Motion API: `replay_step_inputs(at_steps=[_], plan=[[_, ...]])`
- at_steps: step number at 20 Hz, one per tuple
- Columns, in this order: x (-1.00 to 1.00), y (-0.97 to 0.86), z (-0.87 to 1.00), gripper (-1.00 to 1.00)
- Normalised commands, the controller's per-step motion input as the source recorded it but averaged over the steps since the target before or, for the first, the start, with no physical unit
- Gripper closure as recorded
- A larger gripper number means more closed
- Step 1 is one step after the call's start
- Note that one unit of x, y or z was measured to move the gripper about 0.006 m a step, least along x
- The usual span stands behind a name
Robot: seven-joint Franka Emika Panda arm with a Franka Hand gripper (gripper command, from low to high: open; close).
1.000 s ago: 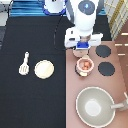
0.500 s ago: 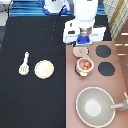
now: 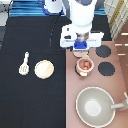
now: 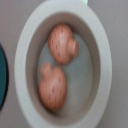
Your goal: Take the lid off the pot, put the pot on the plate, and use the tool to push the pot to the front of the table.
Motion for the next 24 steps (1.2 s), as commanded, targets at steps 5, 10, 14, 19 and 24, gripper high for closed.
replay_step_inputs(at_steps=[5,10,14,19,24], plan=[[0.98,-0.03,0.03,-1.00],[0.48,-0.12,-0.31,-1.00],[-0.15,0.00,-0.58,-1.00],[-0.26,0.00,-0.51,-1.00],[-0.04,0.00,-0.11,1.00]])
